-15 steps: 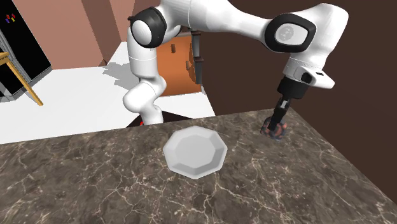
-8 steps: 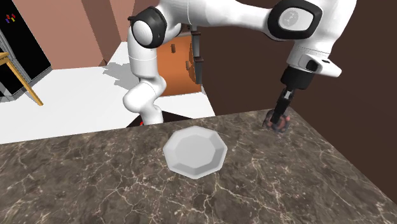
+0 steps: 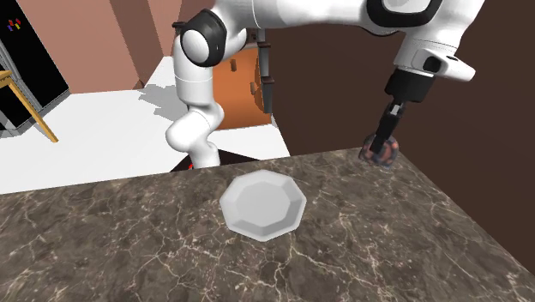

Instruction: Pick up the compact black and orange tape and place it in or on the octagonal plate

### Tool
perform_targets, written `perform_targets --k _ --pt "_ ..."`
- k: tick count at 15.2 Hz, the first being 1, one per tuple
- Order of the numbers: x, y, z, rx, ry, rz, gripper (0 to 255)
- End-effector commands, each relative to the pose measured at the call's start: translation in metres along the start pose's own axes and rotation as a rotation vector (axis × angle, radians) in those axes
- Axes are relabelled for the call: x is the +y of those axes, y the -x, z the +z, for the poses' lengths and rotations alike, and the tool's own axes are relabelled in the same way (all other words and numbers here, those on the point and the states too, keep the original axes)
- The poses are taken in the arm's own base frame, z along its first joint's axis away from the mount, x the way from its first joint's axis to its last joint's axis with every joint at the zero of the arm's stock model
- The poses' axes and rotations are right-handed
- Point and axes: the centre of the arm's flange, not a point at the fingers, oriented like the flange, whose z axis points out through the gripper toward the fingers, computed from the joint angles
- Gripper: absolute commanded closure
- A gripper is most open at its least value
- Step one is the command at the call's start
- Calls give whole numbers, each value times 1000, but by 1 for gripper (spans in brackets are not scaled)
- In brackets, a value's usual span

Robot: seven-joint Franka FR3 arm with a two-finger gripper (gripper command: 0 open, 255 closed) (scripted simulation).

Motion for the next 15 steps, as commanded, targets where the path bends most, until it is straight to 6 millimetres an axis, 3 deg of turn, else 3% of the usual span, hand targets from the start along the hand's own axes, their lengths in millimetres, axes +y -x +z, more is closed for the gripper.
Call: perform_targets --k 1,2,15 --pt "3 1 -10 0 0 0 255" --pt "3 1 -10 0 0 0 255" --pt "128 113 24 0 0 0 255"
